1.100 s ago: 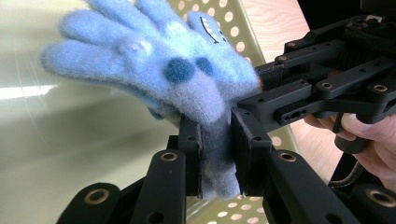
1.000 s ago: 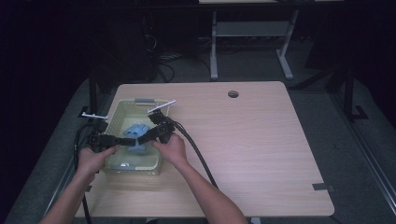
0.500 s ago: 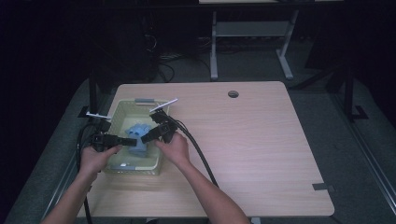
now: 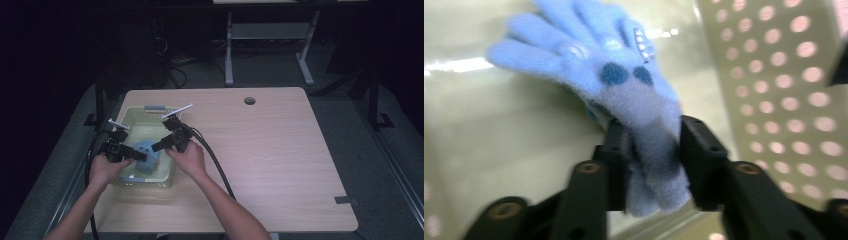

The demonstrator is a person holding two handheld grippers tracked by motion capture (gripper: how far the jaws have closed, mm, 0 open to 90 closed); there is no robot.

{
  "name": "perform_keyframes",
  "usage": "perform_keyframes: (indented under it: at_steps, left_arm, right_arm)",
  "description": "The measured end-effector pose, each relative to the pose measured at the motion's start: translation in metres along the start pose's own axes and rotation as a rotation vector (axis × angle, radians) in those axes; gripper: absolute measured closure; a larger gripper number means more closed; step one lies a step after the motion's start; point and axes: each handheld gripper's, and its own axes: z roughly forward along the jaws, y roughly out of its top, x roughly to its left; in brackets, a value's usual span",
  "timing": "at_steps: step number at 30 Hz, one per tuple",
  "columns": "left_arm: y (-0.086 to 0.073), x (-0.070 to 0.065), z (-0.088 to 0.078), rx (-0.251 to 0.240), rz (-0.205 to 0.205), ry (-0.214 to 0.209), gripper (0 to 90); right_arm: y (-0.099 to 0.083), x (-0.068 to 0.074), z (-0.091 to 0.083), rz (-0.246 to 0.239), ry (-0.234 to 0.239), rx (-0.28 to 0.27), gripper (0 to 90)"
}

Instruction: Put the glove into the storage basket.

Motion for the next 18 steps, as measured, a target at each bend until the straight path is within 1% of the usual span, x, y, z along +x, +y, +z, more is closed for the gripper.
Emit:
perform_keyframes:
  at_steps: [1, 2, 3, 4, 5, 6, 7, 9, 10, 11, 12, 14, 15, 17, 18]
  left_arm:
    - [0.0, -0.001, -0.001, -0.002, 0.004, 0.011, 59.5]
    - [0.0, -0.002, -0.002, -0.009, -0.001, 0.019, 59.0]
    - [0.001, -0.001, -0.004, -0.003, 0.012, 0.028, 57.8]
    - [0.002, 0.0, -0.007, -0.012, 0.017, 0.038, 57.2]
    - [0.002, 0.0, -0.009, -0.018, 0.015, 0.042, 57.1]
    - [0.003, 0.0, -0.011, -0.041, 0.006, 0.044, 57.2]
    - [0.003, 0.001, -0.014, -0.046, 0.01, 0.05, 58.1]
    - [0.003, 0.001, -0.016, -0.059, 0.019, 0.058, 64.1]
    - [0.003, 0.0, -0.016, -0.064, 0.025, 0.048, 68.3]
    - [0.003, -0.001, -0.016, -0.061, 0.034, 0.049, 72.3]
    - [0.003, -0.003, -0.013, -0.068, 0.018, 0.041, 74.2]
    - [0.004, -0.004, -0.009, -0.032, 0.037, 0.048, 76.3]
    - [0.004, -0.005, -0.006, -0.015, 0.044, 0.053, 76.6]
    - [0.005, -0.007, 0.001, 0.021, 0.044, 0.066, 77.2]
    - [0.006, -0.008, 0.005, 0.051, 0.046, 0.076, 77.2]
  right_arm:
    - [0.0, 0.0, -0.001, 0.006, -0.001, -0.003, 70.1]
    - [0.0, 0.0, -0.003, 0.002, -0.002, 0.0, 69.8]
    - [-0.001, 0.0, -0.004, 0.003, -0.005, -0.004, 69.8]
    - [-0.001, -0.001, -0.005, 0.005, -0.006, -0.006, 69.8]
    - [-0.001, -0.001, -0.007, 0.002, -0.006, -0.008, 69.8]
    - [-0.002, -0.001, -0.008, 0.005, -0.007, -0.013, 69.8]
    - [-0.002, -0.001, -0.01, 0.003, -0.008, -0.015, 69.8]
    - [-0.003, -0.001, -0.012, 0.004, -0.006, -0.024, 69.6]
    - [-0.004, -0.002, -0.013, -0.001, -0.003, -0.027, 69.3]
    - [-0.005, -0.002, -0.015, 0.007, -0.005, -0.027, 69.0]
    - [-0.005, -0.003, -0.015, 0.008, -0.003, -0.029, 68.9]
    - [-0.006, -0.004, -0.017, 0.012, -0.003, -0.032, 68.8]
    - [-0.007, -0.005, -0.019, 0.003, -0.005, -0.033, 68.8]
    - [-0.007, -0.005, -0.021, 0.012, -0.002, -0.037, 68.9]
    - [-0.008, -0.005, -0.022, 0.009, -0.001, -0.042, 68.8]
